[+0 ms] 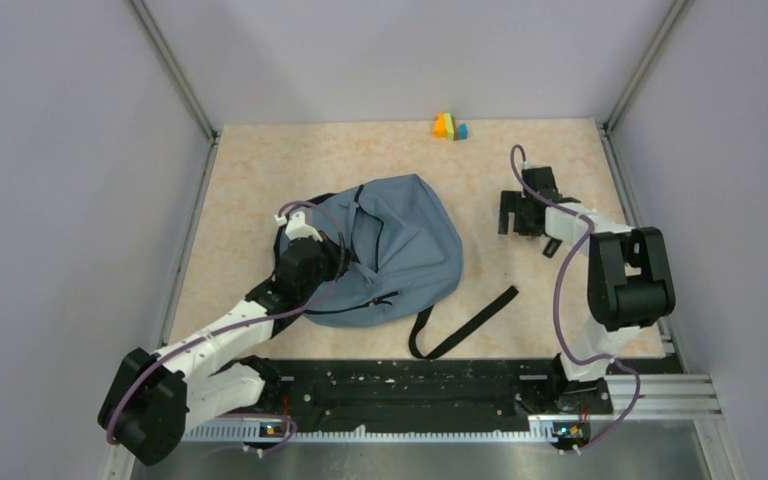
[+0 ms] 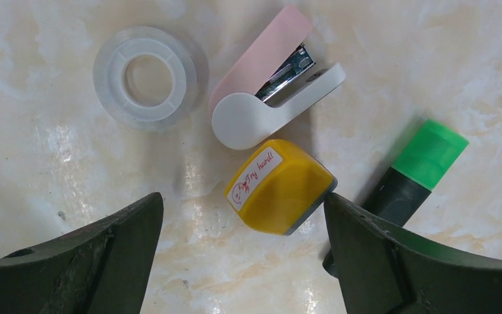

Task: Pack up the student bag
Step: Pick up the stationery from the center of the board.

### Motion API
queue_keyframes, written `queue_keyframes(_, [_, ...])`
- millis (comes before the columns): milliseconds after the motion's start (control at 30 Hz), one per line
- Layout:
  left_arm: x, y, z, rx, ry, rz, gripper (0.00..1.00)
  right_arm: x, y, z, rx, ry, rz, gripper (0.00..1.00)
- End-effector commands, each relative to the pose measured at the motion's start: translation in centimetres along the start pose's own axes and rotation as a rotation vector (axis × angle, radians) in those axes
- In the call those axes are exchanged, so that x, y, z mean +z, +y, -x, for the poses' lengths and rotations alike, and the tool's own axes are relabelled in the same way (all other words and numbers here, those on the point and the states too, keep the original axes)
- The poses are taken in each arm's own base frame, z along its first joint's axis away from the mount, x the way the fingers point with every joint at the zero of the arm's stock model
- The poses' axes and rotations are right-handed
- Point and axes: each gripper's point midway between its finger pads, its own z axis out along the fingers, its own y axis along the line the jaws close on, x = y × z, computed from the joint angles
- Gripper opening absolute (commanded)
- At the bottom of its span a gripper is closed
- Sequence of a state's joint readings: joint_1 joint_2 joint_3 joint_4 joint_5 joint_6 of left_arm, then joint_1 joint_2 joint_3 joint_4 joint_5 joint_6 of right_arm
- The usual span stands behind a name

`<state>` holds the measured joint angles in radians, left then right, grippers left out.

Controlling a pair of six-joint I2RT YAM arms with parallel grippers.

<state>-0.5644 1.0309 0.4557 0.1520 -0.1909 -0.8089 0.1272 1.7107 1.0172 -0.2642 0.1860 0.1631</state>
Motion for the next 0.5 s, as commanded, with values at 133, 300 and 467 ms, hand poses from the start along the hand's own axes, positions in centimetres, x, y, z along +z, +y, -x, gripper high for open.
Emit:
queue_keyframes(133, [-0.3, 0.1, -0.2, 0.012, 0.011, -0.001, 0.00, 0.6, -0.6, 1.9, 0.018, -0.022, 0.012, 0.89])
queue_keyframes(300, [-0.3, 0.0, 0.0, 0.013, 0.008, -0.005, 0.00, 0.7, -1.1, 1.6, 0.018, -0.014, -0.019, 0.71])
queue_keyframes(467, [-0.4, 0.0, -0.1, 0.013, 0.009, -0.004, 0.00, -0.3, -2.1, 1.9, 0.029, -0.025, -0.065, 0.43])
